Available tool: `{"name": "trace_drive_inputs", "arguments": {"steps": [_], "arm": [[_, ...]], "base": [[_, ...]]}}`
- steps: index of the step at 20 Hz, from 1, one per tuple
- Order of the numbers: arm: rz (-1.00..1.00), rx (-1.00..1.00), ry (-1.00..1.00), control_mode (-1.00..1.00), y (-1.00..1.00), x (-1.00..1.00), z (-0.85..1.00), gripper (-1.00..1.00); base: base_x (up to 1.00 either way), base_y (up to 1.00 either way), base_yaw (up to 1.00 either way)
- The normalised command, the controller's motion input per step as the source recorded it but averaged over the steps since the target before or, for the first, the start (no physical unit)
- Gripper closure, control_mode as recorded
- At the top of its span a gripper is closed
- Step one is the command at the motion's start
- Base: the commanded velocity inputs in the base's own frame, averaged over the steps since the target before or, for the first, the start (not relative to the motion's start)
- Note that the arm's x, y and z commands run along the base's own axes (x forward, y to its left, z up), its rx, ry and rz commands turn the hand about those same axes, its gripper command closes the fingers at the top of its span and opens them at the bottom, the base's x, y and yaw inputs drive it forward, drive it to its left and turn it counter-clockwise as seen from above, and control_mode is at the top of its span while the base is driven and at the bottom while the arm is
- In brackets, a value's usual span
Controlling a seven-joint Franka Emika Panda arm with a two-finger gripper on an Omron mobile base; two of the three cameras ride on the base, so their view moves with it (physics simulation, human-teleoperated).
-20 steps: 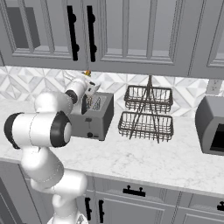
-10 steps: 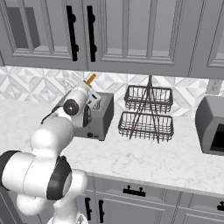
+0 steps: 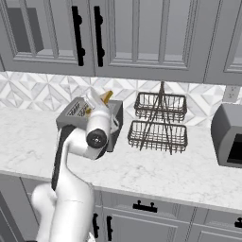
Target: Start the toaster. Once the lever pops up, take the bread to the plate on the dining counter.
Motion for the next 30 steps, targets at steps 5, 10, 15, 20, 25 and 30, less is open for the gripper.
{"name": "trace_drive_inputs", "arguments": {"steps": [5,10,15,20,25,30], "arm": [[0.02,0.01,0.03,-1.00,-0.32,-1.00,-0.03,1.00],[0.00,-0.12,0.00,-1.00,-0.06,-1.00,-0.32,1.00],[0.00,-0.35,0.00,-1.00,0.09,-1.00,-0.52,1.00],[-0.08,-0.52,0.04,-1.00,0.81,-0.52,-0.64,1.00],[-0.09,-0.37,0.00,-1.00,0.85,-0.02,-0.30,1.00],[-0.08,-0.23,0.00,-1.00,0.51,0.00,-0.11,1.00]], "base": [[0.00,0.00,0.00],[0.00,0.00,0.00],[0.00,0.00,0.00],[0.00,0.00,0.00],[0.00,0.00,0.00],[0.00,0.00,0.00]]}}
